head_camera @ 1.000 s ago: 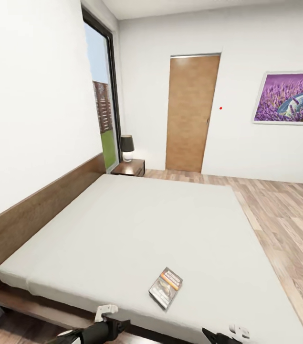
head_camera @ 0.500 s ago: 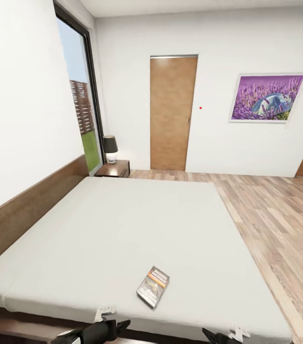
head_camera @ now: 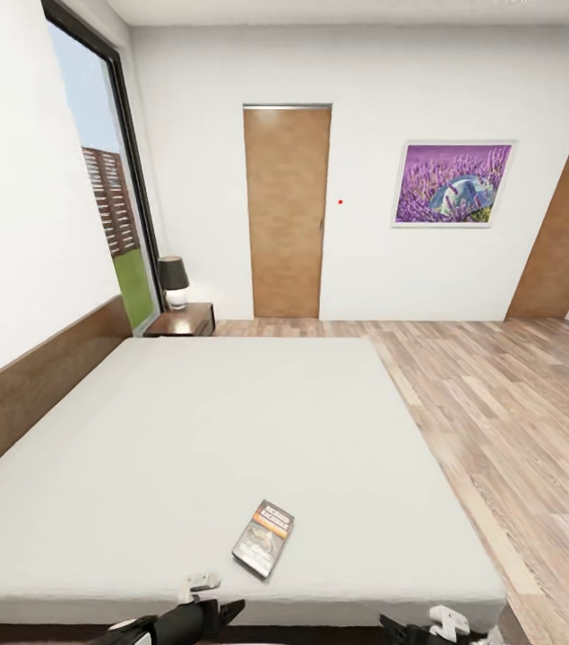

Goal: In the bedroom, move the book from the bed onto either nightstand, and place the two sandals side by side next to the bed.

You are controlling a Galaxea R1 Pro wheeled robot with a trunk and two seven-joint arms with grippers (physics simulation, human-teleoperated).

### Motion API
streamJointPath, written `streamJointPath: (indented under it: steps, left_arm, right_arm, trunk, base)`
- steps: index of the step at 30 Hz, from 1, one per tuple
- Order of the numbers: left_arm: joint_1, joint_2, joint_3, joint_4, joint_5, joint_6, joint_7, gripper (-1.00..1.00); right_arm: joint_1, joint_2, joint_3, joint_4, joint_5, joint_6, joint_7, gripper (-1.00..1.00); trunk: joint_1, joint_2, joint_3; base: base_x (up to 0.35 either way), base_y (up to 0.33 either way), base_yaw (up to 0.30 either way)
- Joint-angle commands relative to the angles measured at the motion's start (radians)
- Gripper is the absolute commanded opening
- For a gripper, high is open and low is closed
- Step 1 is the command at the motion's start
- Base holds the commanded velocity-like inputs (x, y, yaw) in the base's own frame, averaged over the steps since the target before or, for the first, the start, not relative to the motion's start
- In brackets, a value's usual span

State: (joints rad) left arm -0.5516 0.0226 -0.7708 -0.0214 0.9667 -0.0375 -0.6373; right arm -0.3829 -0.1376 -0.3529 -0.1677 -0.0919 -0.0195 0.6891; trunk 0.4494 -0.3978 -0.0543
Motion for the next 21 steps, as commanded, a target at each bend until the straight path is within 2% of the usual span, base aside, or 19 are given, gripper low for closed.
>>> streamJointPath:
  steps: [1, 12, 21]
  left_arm:
    - [-0.001, 0.0, -0.008, 0.0, 0.006, -0.004, -0.002, 1.0]
    - [-0.001, 0.0, -0.008, 0.0, 0.006, -0.004, -0.002, 1.0]
    - [-0.001, 0.0, -0.008, 0.0, 0.006, -0.004, -0.002, 1.0]
  right_arm:
    - [-0.001, 0.0, 0.005, 0.002, -0.009, -0.002, 0.003, 1.0]
    - [-0.001, 0.0, 0.005, 0.002, -0.01, -0.002, 0.004, 1.0]
    - [-0.001, 0.0, 0.005, 0.002, -0.01, -0.002, 0.004, 1.0]
  trunk:
    - [0.001, -0.002, -0.002]
    - [0.001, -0.002, -0.002]
    - [0.001, -0.002, -0.002]
  base:
    - [0.0, 0.0, -0.241]
    - [0.0, 0.0, -0.229]
    - [0.0, 0.0, -0.086]
